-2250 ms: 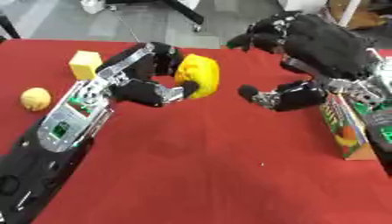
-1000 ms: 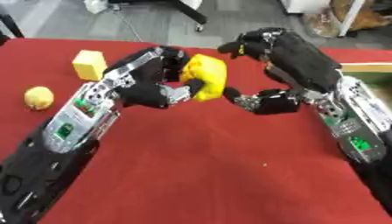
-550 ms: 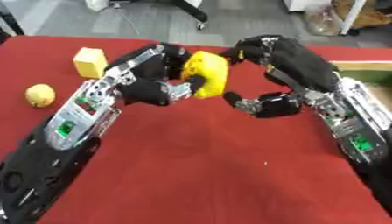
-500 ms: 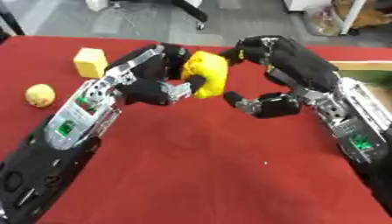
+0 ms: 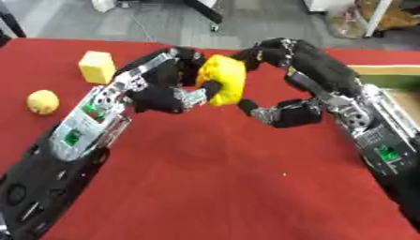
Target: Pick up the objects with one hand, pass them to the other hand, and then place them into the box on the other side of the table.
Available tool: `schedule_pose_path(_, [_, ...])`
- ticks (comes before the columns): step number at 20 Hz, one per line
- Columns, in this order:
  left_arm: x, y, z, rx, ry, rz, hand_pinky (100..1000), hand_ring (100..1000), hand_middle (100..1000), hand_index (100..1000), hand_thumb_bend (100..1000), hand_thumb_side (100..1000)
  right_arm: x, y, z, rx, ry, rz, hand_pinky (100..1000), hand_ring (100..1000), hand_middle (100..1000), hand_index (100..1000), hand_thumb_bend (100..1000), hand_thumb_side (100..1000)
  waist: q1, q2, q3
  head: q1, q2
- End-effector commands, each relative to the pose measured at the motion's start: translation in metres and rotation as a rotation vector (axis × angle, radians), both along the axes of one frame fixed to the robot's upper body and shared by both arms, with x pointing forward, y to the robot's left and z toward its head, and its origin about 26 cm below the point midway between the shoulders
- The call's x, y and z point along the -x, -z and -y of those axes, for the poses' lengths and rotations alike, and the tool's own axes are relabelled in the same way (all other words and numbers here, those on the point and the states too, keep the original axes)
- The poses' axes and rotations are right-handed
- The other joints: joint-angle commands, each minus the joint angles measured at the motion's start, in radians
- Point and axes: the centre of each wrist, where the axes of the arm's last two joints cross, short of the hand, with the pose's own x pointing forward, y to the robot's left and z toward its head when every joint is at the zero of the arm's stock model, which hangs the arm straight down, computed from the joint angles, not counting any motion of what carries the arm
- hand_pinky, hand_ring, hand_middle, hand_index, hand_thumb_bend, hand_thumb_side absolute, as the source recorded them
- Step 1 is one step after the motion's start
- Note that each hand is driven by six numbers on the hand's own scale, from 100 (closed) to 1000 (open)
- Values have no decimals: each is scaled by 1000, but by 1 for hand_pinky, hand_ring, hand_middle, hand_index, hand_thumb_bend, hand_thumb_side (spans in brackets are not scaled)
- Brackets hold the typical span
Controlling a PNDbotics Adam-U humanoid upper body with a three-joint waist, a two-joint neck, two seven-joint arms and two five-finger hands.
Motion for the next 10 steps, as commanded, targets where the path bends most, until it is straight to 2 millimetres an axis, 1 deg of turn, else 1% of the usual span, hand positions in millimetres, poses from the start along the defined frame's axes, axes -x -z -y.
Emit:
schedule_pose_path(1, [1,-10,0,-8,14,29,679,534,436,505,179,100,0,-6,-1,-30,-2,12,628,598,568,825,336,241,2,-24,0,1,6])
schedule_pose_path(10, [-2,-3,-10,-39,-18,11,684,536,437,506,174,101,-1,-2,-1,-66,17,0,617,587,556,818,354,244,4,-23,-4,2,7])
